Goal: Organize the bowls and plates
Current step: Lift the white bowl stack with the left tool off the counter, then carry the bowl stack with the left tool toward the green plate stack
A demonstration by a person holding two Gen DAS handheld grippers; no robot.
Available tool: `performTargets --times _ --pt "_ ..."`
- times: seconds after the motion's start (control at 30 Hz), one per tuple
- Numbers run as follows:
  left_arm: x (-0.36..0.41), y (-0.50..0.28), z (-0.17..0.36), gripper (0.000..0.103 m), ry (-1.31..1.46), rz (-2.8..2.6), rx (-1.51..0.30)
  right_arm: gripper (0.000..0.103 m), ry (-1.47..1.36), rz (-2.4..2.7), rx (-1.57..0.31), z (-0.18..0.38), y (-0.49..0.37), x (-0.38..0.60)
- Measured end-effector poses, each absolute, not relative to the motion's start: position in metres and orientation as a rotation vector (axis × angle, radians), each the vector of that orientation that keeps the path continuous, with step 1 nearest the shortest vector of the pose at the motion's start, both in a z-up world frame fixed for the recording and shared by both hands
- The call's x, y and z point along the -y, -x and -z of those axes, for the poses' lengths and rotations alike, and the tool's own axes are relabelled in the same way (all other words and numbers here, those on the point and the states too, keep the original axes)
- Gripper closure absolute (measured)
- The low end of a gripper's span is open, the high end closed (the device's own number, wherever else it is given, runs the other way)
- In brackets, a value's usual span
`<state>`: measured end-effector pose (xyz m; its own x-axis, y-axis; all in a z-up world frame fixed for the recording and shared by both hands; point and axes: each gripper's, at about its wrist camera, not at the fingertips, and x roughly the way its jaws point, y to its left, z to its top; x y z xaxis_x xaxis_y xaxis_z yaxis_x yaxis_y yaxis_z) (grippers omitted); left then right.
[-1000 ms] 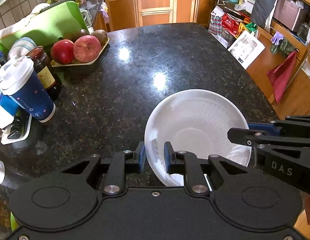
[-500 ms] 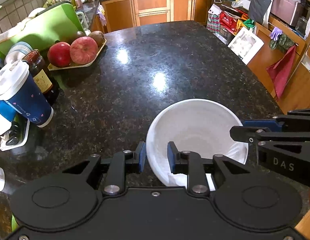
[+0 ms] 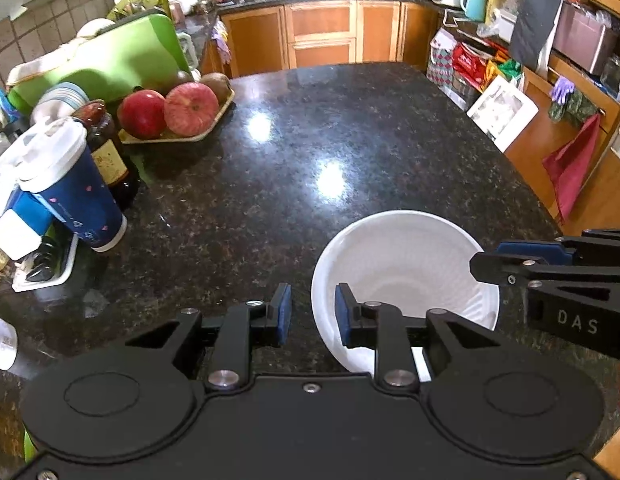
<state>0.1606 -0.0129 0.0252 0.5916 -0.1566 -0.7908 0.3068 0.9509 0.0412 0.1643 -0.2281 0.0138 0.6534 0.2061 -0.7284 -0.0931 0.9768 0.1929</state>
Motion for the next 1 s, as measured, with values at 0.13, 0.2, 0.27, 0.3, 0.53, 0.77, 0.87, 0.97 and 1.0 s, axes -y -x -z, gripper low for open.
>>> performTargets --times 0.13,0.2,0.27,0.3,0.53,0.77,0.87,0.97,1.0 --pt "0.01 -0.152 -0.031 0.068 -0.17 0.239 -0.85 0.072 -0.126 -0.161 -0.774 -0.016 -0.153 0.229" --pt "0.008 -0.147 -0.032 0.068 -0.162 0.223 -0.826 0.071 -0.107 -0.157 -0.731 -0.017 -0.146 0.228" --pt "0.007 -0.143 -0.033 0.068 -0.152 0.211 -0.808 0.07 -0.086 -0.151 -0.688 -0.018 -0.138 0.226" --pt "0.006 -0.142 -0.033 0.068 -0.147 0.205 -0.8 0.068 -0.079 -0.15 -0.667 -0.018 -0.136 0.226" --pt "0.004 -0.129 -0.029 0.068 -0.123 0.168 -0.75 0.066 -0.061 -0.137 -0.589 -0.016 -0.123 0.22" --pt "-0.002 -0.126 -0.023 0.068 -0.076 0.193 -0.751 0.066 -0.08 -0.102 -0.582 -0.004 -0.123 0.216" --pt "-0.005 -0.124 -0.022 0.068 -0.063 0.198 -0.733 0.066 -0.095 -0.089 -0.575 0.0 -0.123 0.214" --pt "-0.005 -0.122 -0.02 0.068 -0.059 0.192 -0.717 0.066 -0.108 -0.078 -0.548 0.002 -0.119 0.215" --pt "-0.004 -0.121 -0.019 0.068 -0.061 0.195 -0.711 0.066 -0.113 -0.074 -0.533 0.001 -0.118 0.216"
